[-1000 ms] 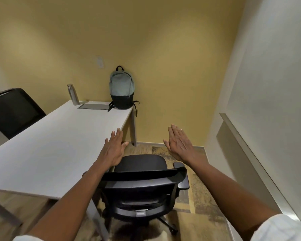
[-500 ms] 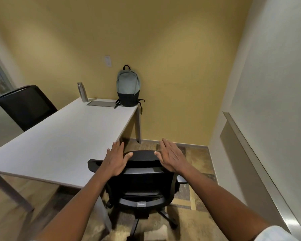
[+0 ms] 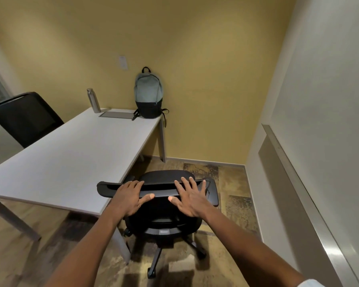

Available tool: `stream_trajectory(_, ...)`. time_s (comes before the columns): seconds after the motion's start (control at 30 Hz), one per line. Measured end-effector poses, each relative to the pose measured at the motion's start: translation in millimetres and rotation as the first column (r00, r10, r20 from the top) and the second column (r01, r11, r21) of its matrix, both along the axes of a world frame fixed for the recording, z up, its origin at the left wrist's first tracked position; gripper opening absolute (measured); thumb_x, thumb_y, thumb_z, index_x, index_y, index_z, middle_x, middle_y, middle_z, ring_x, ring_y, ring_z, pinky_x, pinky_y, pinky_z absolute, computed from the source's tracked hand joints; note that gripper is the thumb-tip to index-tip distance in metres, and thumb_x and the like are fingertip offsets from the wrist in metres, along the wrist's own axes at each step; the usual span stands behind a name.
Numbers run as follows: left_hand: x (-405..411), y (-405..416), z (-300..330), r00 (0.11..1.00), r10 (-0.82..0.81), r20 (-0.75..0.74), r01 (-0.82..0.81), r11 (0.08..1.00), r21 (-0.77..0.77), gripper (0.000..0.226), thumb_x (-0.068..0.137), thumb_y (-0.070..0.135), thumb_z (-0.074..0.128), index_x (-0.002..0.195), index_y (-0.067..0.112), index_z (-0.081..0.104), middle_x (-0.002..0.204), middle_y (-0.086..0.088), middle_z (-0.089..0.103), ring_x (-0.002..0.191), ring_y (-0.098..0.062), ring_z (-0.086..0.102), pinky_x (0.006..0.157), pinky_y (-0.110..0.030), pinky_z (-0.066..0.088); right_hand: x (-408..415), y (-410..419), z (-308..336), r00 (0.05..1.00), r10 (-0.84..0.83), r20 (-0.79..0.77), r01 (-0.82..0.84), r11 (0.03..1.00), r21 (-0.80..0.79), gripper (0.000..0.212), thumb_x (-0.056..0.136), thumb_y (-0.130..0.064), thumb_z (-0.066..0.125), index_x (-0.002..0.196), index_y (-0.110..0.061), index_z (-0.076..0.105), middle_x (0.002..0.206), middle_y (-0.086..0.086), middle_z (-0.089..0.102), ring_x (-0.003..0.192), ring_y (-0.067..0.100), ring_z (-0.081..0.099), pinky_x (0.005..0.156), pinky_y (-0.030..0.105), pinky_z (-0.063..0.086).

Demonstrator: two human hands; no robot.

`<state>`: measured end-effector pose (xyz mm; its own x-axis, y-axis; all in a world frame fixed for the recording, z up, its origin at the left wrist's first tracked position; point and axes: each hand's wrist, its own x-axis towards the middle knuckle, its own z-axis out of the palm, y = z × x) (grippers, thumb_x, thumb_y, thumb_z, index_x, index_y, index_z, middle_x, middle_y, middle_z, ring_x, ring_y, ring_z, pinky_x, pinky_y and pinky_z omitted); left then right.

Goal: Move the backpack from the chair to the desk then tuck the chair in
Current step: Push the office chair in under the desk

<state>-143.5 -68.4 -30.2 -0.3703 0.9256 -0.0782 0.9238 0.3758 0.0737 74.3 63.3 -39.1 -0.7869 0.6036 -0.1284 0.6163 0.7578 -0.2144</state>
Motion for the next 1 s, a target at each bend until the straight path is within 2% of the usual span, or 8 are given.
stream_trajectory(0.17,-19,0,0,0.995,-0.081,0.050,0.077,0.994,0.074,0.100,0.077,0.089,0.014,0.147,0.020,0.033,0.149,-0.007,0.045,0.137,-0.024,0.042,0.114,-0.043,0.031,5,22,-13,0.996,0.012,-0.085,-0.007,0.998,0.064,0.067,0.098,-0.066,0.018,0.157,-0.035,0.015,0.167,0.004,0.013,0.154,0.033,0.001,0.113,0.068,-0.011)
stream_trajectory(0.27,-31,4,-2,0.998,-0.050,0.042,0.048,0.997,0.055,0.096,0.075,0.090,0.016,0.138,0.021,0.039,0.139,-0.005,0.053,0.130,-0.024,0.048,0.116,-0.051,0.025,7,37,-16,0.995,0.015,-0.100,-0.008,0.998,0.069,0.065,0.097,-0.066,0.018,0.156,-0.037,0.016,0.166,0.002,0.016,0.154,0.031,0.003,0.113,0.065,-0.012)
stream_trajectory(0.37,-29,16,-2,0.998,-0.061,0.025,0.059,0.996,0.059,0.093,0.075,0.091,0.016,0.134,0.023,0.040,0.128,-0.003,0.060,0.117,-0.022,0.055,0.108,-0.047,0.035,11,53,-12,0.996,0.014,-0.094,-0.008,0.998,0.063,0.065,0.098,-0.063,0.022,0.157,-0.036,0.016,0.166,-0.001,0.015,0.154,0.028,0.002,0.115,0.065,-0.011)
stream_trajectory(0.53,-17,43,-1,0.993,-0.113,-0.032,0.115,0.992,0.059,0.097,0.076,0.090,0.011,0.144,0.026,0.036,0.132,-0.004,0.059,0.114,-0.023,0.057,0.099,-0.045,0.044,14,86,-1,1.000,0.022,-0.008,-0.022,0.999,0.033,0.064,0.102,-0.057,0.026,0.159,-0.034,0.008,0.168,-0.001,0.006,0.154,0.026,-0.004,0.117,0.066,-0.010)
stream_trajectory(0.67,-24,63,2,0.985,-0.175,0.008,0.175,0.984,0.012,0.097,0.074,0.091,0.012,0.152,0.033,0.024,0.139,-0.003,0.054,0.113,-0.022,0.057,0.098,-0.041,0.045,9,118,4,0.996,0.006,0.088,-0.008,1.000,0.023,0.062,0.104,-0.054,0.025,0.159,-0.036,0.002,0.169,0.002,-0.002,0.154,0.027,-0.010,0.117,0.064,-0.010)
stream_trajectory(0.77,-29,78,1,0.980,-0.201,-0.004,0.201,0.980,0.003,0.095,0.073,0.091,0.010,0.152,0.039,0.017,0.134,-0.002,0.056,0.108,-0.022,0.058,0.093,-0.040,0.046,5,140,4,0.991,-0.022,0.130,0.023,1.000,-0.002,0.062,0.104,-0.054,0.024,0.158,-0.038,-0.001,0.168,0.004,-0.010,0.153,0.030,-0.015,0.117,0.062,-0.012)
stream_trajectory(0.9,-26,104,-7,0.980,-0.178,-0.092,0.183,0.982,0.048,0.096,0.074,0.092,0.005,0.152,0.038,0.018,0.127,-0.003,0.059,0.102,-0.024,0.060,0.086,-0.042,0.047,1,167,3,0.990,-0.102,0.095,0.109,0.992,-0.068,0.065,0.104,-0.051,0.032,0.159,-0.034,0.001,0.166,0.009,-0.016,0.151,0.033,-0.020,0.118,0.057,-0.012)
stream_trajectory(1.0,-20,123,-13,0.983,-0.136,-0.124,0.145,0.987,0.068,0.096,0.074,0.092,0.004,0.151,0.037,0.020,0.127,-0.006,0.059,0.103,-0.028,0.059,0.085,-0.043,0.046,0,184,0,0.975,-0.219,-0.019,0.215,0.969,-0.122,0.076,0.103,-0.048,0.042,0.160,-0.018,0.002,0.164,0.019,-0.019,0.150,0.036,-0.023,0.121,0.051,-0.004)
